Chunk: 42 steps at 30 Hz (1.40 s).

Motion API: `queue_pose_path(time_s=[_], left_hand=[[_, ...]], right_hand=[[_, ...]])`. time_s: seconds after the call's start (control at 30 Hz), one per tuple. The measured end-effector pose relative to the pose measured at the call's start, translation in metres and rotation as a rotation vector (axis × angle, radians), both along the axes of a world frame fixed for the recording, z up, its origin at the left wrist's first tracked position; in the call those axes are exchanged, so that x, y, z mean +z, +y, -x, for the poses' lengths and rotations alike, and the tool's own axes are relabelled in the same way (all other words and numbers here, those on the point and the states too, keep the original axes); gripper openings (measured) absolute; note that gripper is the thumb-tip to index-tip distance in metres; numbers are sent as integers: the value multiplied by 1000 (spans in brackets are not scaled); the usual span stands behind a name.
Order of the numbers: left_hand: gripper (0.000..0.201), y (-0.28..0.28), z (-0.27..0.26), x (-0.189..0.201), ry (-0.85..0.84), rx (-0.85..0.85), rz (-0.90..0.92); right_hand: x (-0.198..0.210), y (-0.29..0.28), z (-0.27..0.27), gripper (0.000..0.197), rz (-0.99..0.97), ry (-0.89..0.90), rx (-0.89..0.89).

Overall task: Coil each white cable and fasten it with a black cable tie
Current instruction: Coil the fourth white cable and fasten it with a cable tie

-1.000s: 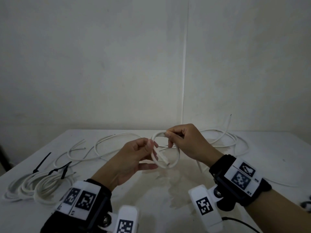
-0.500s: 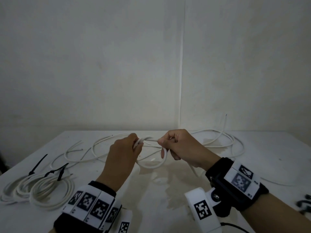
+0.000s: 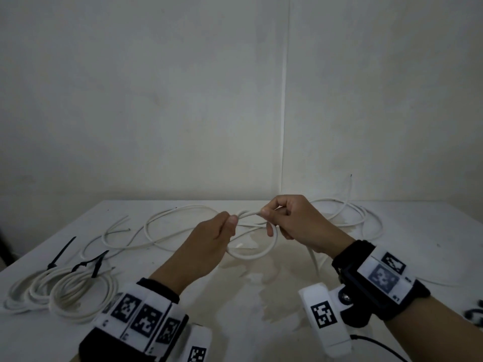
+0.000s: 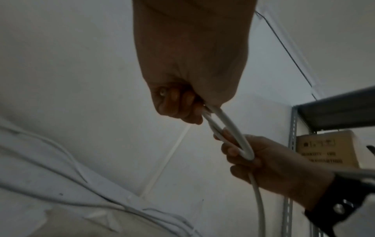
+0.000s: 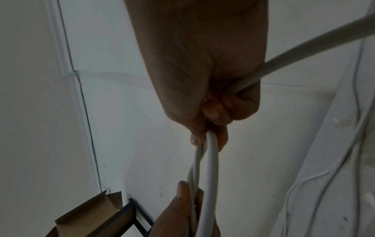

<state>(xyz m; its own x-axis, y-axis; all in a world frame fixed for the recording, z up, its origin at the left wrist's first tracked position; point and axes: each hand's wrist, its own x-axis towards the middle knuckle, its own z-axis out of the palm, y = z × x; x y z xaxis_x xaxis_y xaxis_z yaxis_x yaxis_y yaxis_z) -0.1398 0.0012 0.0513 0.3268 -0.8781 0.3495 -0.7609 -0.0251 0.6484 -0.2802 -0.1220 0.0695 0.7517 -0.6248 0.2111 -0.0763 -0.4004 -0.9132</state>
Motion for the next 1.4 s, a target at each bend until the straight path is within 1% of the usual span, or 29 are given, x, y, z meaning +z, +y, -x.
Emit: queue_pose_path(time_s=[0.07,0.1,0.17,0.2,0.23,0.27,0.33,0.4,0.53,0.63,0.7,0.8,0.9,1.03,1.17,1.23,1.33,1.4], left_hand=[[34,1,0,1,-183,-12,-43],[35,2,-2,1,-246,-16,-59],[34,2,-5,1,-306,-17,-60],[33,2,-7,0,-295,-21,-52],[33,3,-8,-1,-219,-28,-47],[35,3,-9,-2,-81,-41,-41],[42,3,-9,-3,254,-94,-62],[45,3,-7,-2,482,-158,-78],[38,2,1,4,879,-214,31],[35,-2,8,6,1042,-225,101],[35,-5,10,7,1045,-181,129],[35,-7,6,6,965,-95,153],[36,-5,-3,5,963,-18,180],[37,-1,-19,5,974,89,204],[37,8,-35,7,960,177,253],[37,9,-37,7,939,195,266],[38,7,-36,8,913,221,288],[39,6,-36,8,887,241,306]], right_hand=[[0,-3,1,18,51,8,-15],[-1,-4,1,18,73,10,-20],[-4,-5,0,18,99,0,-30],[-5,-6,0,17,109,-9,-39],[-7,-6,-1,16,120,-19,-51],[-8,-6,-2,16,133,-29,-65],[-11,-6,-3,15,151,-51,-87],[-12,-4,-4,15,154,-79,-92],[-12,-5,-6,15,143,-138,-96],[-10,-7,-6,13,134,-150,-92],[-9,-7,-6,14,130,-138,-83],[-13,-10,-4,17,165,-108,-98],[-18,-20,2,16,285,-54,-159],[-20,-41,14,4,471,-14,-249],[-22,-64,25,9,586,11,-351],[-24,-65,22,16,663,83,-370],[-31,-56,8,23,854,324,-329],[-37,-44,-3,18,1049,410,-284]])
